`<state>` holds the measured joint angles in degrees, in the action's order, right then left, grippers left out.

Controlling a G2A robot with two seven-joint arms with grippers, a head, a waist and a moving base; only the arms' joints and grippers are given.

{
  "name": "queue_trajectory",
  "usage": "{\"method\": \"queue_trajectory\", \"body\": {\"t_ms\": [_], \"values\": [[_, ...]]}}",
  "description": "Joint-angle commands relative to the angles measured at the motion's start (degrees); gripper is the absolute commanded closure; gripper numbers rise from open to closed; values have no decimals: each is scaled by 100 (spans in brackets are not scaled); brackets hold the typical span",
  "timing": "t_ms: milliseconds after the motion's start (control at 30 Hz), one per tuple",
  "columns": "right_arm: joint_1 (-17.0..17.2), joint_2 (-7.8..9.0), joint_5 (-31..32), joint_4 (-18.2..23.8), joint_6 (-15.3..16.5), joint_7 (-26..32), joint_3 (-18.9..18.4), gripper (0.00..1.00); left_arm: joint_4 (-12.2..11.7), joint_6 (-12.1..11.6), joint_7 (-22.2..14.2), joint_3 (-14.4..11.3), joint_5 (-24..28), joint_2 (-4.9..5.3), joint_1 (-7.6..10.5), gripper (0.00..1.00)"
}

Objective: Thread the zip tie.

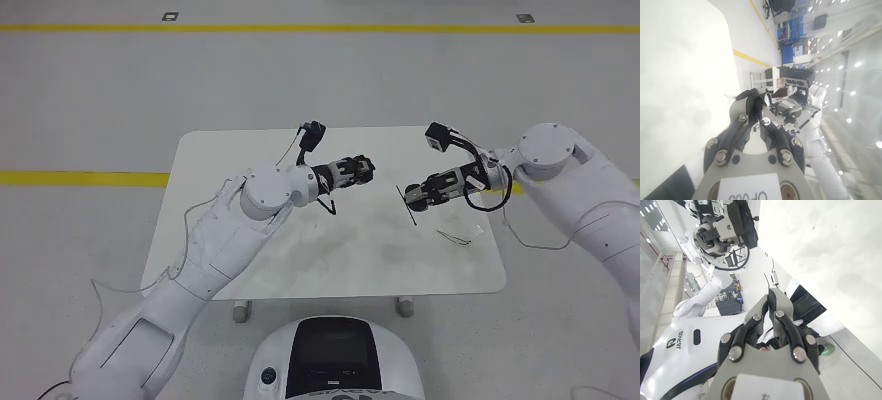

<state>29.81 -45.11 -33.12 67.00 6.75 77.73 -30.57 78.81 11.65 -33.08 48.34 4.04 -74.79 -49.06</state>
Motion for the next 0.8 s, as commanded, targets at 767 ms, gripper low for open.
{"method": "queue_trajectory", "body": {"t_ms": [767], "values": [[-463, -29, 708, 239, -455, 191, 656, 100, 272, -1461, -379, -174, -2176, 227, -41, 100]]}}
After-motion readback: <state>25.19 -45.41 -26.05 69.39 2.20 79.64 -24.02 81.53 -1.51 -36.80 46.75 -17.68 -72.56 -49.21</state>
